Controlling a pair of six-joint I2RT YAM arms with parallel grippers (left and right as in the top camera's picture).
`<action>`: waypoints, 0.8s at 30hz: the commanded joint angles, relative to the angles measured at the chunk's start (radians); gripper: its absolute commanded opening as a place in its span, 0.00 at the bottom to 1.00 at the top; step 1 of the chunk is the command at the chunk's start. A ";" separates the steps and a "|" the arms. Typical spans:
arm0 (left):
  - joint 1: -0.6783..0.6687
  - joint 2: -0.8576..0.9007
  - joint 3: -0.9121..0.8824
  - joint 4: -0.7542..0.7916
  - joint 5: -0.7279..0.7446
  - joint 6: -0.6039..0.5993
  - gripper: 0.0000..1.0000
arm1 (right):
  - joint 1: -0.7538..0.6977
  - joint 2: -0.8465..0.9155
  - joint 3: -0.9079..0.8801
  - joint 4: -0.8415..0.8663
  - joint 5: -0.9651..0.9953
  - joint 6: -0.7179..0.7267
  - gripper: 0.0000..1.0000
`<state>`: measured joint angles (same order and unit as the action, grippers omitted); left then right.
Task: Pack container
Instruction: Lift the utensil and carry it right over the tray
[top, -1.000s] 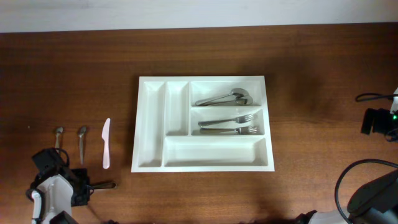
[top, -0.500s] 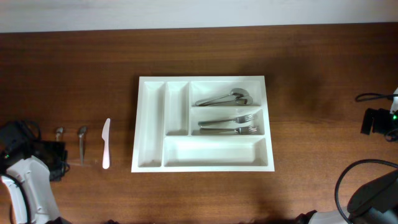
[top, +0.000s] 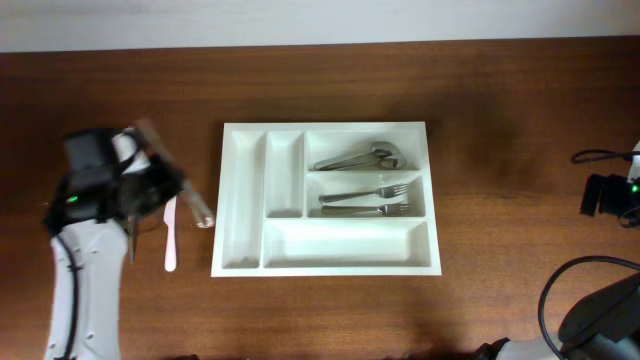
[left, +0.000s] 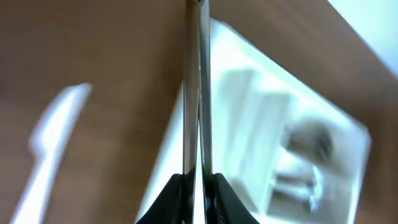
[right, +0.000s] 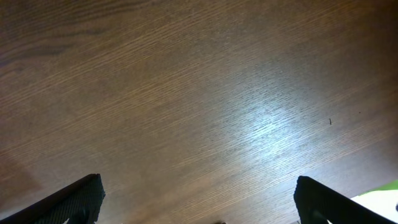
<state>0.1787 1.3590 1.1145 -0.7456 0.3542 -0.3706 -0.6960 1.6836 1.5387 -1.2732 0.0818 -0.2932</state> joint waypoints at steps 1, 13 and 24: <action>-0.165 -0.002 0.046 0.013 0.068 0.188 0.13 | 0.002 -0.022 -0.002 0.003 -0.002 -0.006 0.99; -0.719 0.000 0.046 0.027 -0.399 0.370 0.16 | 0.002 -0.022 -0.002 0.003 -0.002 -0.006 0.99; -0.892 0.000 0.046 0.027 -0.441 0.452 0.11 | 0.002 -0.022 -0.002 0.003 -0.002 -0.006 0.99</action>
<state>-0.6971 1.3590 1.1431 -0.7185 -0.0544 0.0277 -0.6960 1.6836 1.5387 -1.2732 0.0818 -0.2932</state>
